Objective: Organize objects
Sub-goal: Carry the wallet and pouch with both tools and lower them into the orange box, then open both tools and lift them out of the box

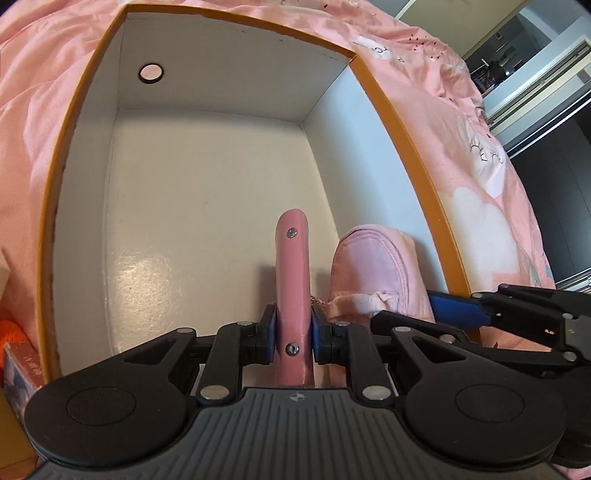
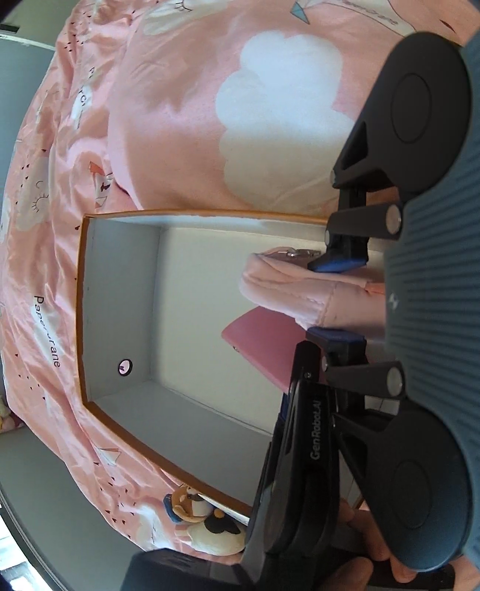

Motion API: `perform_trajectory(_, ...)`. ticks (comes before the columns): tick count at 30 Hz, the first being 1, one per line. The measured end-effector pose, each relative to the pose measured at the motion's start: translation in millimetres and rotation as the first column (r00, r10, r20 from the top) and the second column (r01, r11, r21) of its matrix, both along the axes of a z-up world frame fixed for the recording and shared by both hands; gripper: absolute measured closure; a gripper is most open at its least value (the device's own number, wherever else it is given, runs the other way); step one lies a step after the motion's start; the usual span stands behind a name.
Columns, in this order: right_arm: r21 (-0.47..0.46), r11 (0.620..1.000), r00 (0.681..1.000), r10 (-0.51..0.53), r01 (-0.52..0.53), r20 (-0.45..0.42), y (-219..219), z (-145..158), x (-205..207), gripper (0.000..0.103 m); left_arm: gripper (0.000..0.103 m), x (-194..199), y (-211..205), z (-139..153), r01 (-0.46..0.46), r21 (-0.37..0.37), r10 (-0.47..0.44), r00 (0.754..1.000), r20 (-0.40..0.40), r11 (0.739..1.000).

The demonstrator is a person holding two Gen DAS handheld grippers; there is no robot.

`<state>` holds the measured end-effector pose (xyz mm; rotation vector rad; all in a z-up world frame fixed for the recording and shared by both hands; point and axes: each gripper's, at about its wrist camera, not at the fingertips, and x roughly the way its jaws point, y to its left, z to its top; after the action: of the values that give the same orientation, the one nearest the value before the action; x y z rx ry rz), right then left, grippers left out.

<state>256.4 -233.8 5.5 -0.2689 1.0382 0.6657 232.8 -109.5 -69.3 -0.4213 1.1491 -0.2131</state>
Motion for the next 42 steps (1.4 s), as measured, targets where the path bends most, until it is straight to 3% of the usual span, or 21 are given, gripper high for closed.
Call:
perform_trajectory(6, -0.019, 0.999, 0.998, 0.027, -0.026, 0.055, -6.8, 12.2, -5.5, 0.059, 0.082, 0.6, -6.8, -1.2, 0.013, 0.032, -0.013, 1.000, -0.026, 0.999)
perform_trajectory(11, 0.014, 1.000, 0.997, 0.009, -0.010, 0.082, -18.5, 24.2, -9.1, 0.066, 0.079, -2.2, -16.0, 4.0, 0.050, 0.055, -0.050, 0.999, -0.018, 0.997)
perform_trajectory(17, 0.023, 0.998, 0.986, -0.054, 0.051, 0.157, -30.7, 37.5, -10.7, 0.068, 0.070, -5.0, -16.1, 12.6, 0.067, -0.025, -0.068, 0.997, -0.028, 0.997)
perform_trajectory(22, 0.033, 0.995, 0.986, -0.093, 0.089, 0.137, -37.9, 32.4, -6.7, 0.067, 0.065, -3.2, -1.0, 3.8, 0.012, -0.141, -0.028, 0.993, -0.116, 0.990)
perform_trajectory(32, 0.040, 0.994, 0.989, -0.104, 0.100, 0.107, -34.5, 23.9, -9.8, 0.066, 0.062, 5.1, 7.5, -10.4, -0.067, -0.250, 0.019, 0.982, -0.190, 0.966)
perform_trajectory(42, 0.011, 0.993, 0.986, -0.117, 0.117, 0.118, -32.0, 25.1, -13.7, 0.062, 0.042, -5.4, 7.9, 8.6, -0.037, -0.219, 0.014, 0.994, -0.105, 0.975)
